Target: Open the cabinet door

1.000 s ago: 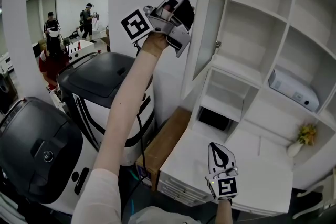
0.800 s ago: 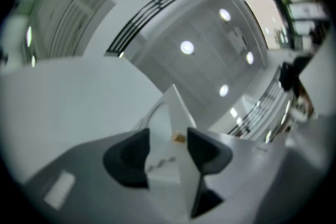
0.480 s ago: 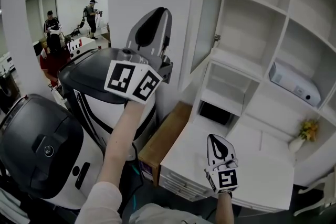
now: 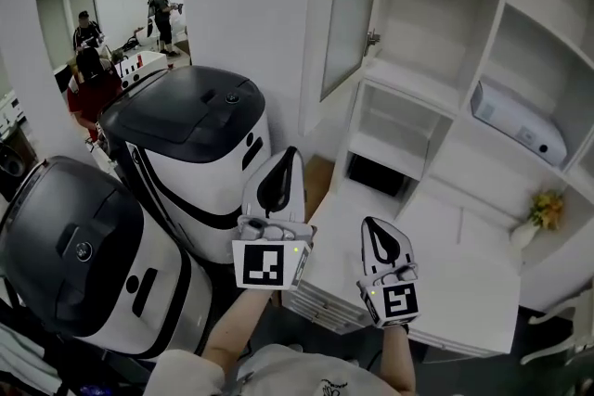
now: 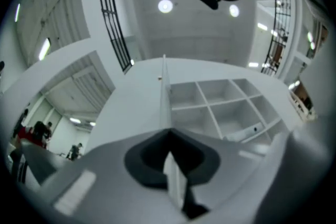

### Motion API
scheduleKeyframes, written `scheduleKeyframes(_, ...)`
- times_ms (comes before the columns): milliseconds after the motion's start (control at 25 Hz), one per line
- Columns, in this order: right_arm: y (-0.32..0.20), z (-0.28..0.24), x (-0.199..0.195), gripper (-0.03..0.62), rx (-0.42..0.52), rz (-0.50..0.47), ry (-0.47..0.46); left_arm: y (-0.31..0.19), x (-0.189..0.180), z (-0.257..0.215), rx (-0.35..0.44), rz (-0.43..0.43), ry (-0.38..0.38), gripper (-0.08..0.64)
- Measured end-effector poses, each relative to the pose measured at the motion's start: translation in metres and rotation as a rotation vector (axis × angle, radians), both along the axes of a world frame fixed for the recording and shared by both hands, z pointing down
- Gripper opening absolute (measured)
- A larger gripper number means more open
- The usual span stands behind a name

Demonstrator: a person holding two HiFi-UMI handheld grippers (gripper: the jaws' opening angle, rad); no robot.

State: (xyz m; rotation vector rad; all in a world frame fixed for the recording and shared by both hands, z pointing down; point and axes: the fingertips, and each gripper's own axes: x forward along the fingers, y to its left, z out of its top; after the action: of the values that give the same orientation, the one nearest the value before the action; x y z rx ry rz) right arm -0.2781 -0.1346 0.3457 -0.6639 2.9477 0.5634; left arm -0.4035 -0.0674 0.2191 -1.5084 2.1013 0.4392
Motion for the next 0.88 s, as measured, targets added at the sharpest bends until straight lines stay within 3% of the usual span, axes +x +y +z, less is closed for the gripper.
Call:
scheduleKeyframes(160,0.0,0.0,0.015,0.0,-0.028,0.007,-0.005,-0.01,0.037,0.029,-0.034,-0.018,0.031,0.005)
scheduleKeyframes(320,-0.005,0.001,0.042,0.0,-0.048,0.042,-0.03,-0.029,0.079,0.053,-0.088,0.019,0.041,0.005)
scheduleKeyframes(600,-0.028,0.0,0.118,0.0,-0.069,0.214,-0.067,-0.064,0.156,0.1,-0.215,0.173,0.104,0.005)
scheduleKeyframes(880,-0.048,0.012,0.205,0.0,-0.077,0.392,-0.083,-0.1,0.234,0.126,-0.305,0.332,0.071,0.005)
